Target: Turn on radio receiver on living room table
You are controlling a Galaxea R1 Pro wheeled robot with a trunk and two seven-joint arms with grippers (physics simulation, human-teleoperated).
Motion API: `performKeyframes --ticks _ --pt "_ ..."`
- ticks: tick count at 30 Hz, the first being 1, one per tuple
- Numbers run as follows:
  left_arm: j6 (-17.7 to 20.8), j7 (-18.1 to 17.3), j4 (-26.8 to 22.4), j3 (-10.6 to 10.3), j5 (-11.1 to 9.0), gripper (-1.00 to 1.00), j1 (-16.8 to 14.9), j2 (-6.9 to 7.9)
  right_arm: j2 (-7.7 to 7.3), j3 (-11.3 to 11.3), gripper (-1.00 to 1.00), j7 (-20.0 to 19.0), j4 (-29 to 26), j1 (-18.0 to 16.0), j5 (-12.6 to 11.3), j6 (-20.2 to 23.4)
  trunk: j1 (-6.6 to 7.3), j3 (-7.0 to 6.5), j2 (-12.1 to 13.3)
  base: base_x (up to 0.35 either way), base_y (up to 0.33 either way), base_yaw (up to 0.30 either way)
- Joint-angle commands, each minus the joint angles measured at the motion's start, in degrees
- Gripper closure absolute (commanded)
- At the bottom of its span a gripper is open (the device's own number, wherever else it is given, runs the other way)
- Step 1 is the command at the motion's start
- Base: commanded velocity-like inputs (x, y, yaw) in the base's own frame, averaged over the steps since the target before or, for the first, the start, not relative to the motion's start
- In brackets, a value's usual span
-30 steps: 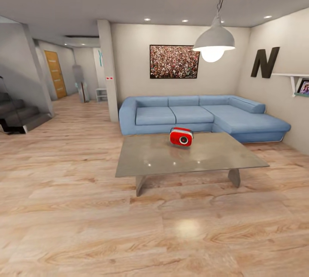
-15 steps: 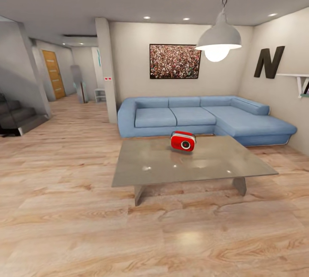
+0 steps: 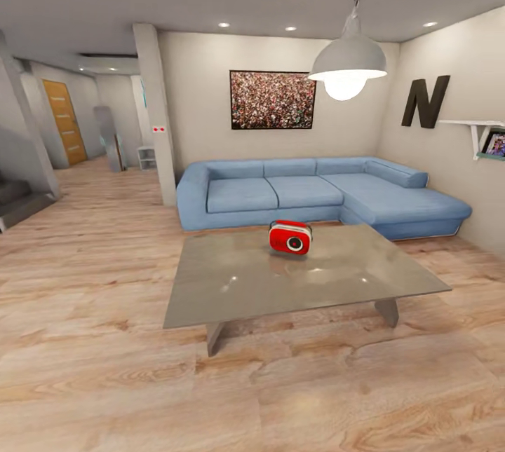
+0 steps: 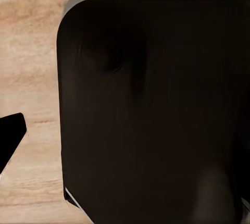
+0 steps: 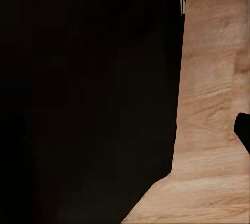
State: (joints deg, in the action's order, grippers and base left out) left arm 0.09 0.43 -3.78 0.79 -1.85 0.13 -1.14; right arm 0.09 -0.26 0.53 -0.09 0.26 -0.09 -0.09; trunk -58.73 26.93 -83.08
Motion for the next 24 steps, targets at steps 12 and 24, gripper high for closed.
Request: performKeyframes --ticks 12,24 --pt "0.0 0.0 0.0 0.0 0.0 -1.0 0.0 0.0 0.0 0.0 -1.0 0.0 0.0 0.0 0.0 0.0 0.0 0.0 0.0 0.312 -0.01 -0.148" --pt "0.0 0.0 -0.1 0.0 0.0 -1.0 0.0 -0.09 0.0 0.0 -1.0 -0.1 0.0 0.0 0.0 0.0 0.0 0.0 0.0 0.311 -0.087 -0.004"
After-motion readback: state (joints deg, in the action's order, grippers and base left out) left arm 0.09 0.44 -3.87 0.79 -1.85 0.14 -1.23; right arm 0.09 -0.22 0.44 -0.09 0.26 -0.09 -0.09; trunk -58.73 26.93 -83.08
